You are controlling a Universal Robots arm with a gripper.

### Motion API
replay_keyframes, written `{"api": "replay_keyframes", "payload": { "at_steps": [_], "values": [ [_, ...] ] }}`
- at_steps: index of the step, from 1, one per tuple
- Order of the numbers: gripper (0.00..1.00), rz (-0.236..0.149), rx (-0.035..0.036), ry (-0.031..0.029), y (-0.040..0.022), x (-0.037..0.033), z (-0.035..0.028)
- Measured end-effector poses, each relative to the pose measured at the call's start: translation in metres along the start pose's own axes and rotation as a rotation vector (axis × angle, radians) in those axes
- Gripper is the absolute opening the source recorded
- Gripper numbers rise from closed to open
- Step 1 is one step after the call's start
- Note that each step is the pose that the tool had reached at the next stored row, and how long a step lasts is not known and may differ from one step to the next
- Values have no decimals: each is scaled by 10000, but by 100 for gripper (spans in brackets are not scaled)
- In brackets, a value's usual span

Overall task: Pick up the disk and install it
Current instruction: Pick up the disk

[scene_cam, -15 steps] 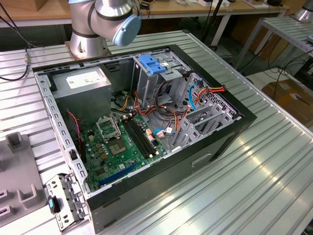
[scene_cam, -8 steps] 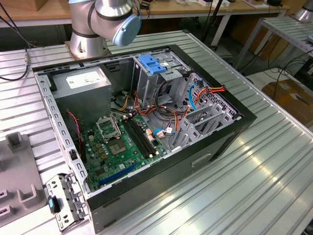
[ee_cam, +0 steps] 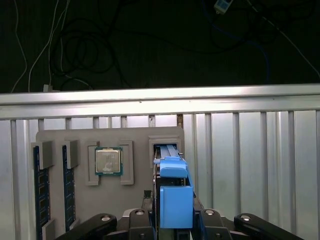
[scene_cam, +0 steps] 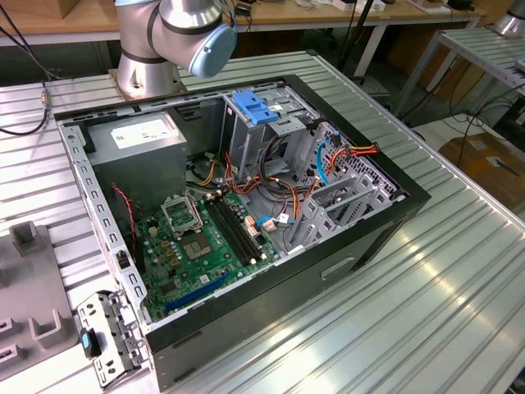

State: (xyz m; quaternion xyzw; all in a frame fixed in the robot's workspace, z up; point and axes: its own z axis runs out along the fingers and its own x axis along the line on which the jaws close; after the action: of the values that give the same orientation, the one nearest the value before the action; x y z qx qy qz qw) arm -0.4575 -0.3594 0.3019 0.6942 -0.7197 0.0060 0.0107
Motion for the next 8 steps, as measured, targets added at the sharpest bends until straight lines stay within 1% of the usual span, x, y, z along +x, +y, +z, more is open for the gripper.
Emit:
{"api": "replay_keyframes", "payload": {
  "at_steps": [3, 8],
  "values": [
    [37, 0, -1, 0, 0, 0, -14],
    [37, 0, 0, 0, 1, 2, -66]
  ]
}}
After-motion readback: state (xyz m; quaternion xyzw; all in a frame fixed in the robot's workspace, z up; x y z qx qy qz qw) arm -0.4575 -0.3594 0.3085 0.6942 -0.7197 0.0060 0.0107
